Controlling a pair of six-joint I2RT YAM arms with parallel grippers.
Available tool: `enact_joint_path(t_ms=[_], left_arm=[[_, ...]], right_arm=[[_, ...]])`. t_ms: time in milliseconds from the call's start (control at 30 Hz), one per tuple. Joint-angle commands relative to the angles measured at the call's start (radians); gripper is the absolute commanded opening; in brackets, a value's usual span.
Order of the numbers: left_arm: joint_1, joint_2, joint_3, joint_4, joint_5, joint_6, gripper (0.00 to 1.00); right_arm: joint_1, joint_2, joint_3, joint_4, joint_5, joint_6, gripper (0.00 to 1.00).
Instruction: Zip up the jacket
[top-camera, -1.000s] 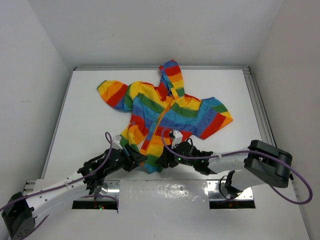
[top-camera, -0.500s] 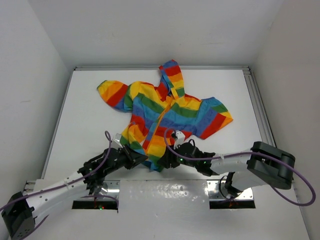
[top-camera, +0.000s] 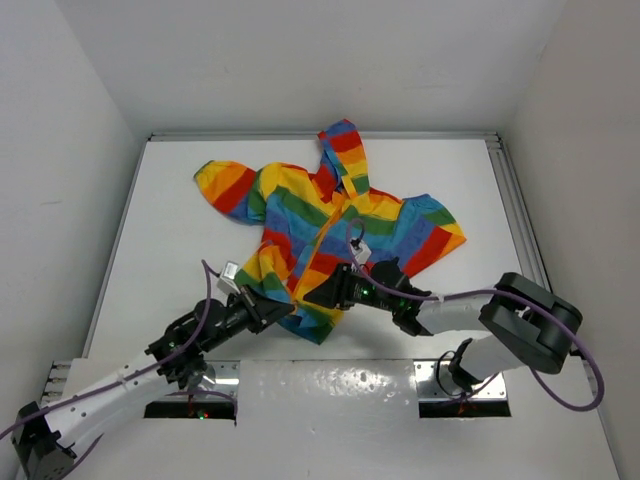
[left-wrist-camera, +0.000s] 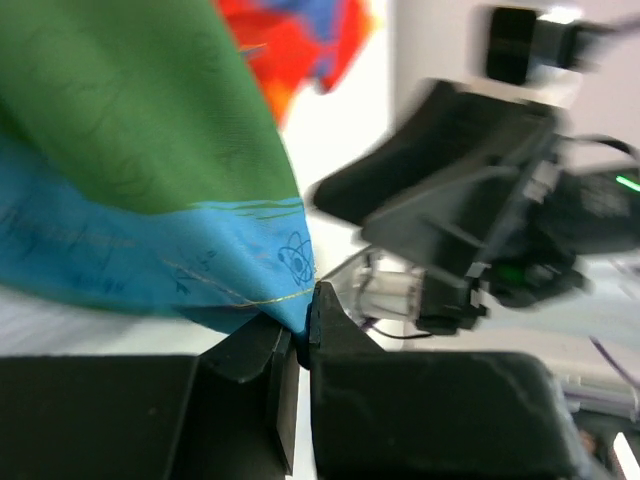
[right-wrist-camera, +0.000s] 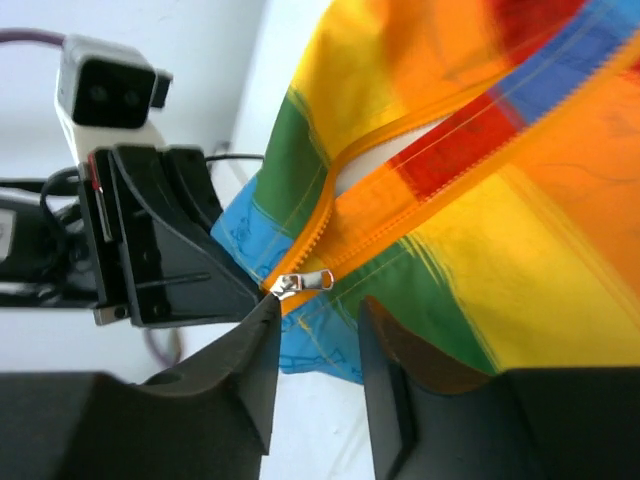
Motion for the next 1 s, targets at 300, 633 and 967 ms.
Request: enact_joint_path(t_ms=[300, 633, 967], left_arm=[[-0.004, -0.056, -0.272, 0.342, 0.089, 0.223, 0.0], [-0.004, -0.077, -0.275, 0.377, 0.155, 0.244, 0.0], [-0.004, -0.09, -0.272, 0.356, 0.155, 0.234, 0.0]], right_arm=[[-0.003, -0.084, 0.033, 0.186, -0.171, 0.029, 0.43], [-0.005, -0.051, 0.11, 0.115, -0.201, -0.035, 0.51], [-0.007, -0.014, 0.11, 0.254, -0.263, 0.078, 0.5]])
